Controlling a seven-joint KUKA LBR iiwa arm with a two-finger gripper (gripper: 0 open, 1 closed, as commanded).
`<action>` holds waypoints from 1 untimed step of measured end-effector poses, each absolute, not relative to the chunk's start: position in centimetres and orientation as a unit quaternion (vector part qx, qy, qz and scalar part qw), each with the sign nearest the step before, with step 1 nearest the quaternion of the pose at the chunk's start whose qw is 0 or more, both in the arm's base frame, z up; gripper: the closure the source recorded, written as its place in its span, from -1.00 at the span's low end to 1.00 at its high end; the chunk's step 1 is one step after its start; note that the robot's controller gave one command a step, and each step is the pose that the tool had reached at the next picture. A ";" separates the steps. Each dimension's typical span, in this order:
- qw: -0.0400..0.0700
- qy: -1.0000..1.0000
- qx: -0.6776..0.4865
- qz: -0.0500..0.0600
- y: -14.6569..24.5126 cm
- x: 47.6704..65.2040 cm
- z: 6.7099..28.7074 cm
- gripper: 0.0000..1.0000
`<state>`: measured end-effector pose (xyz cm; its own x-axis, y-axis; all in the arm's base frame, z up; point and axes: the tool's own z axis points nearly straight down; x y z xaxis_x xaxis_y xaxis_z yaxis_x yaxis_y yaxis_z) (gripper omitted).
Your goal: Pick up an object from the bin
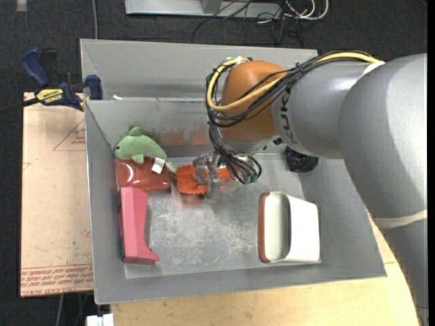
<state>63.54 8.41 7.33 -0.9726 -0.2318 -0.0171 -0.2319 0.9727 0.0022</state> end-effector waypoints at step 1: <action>0.008 0.993 -0.117 0.002 8.4 63.5 7.3 1.00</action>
Offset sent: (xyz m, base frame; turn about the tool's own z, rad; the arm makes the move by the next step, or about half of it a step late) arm -0.0132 0.0142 0.1745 -0.0105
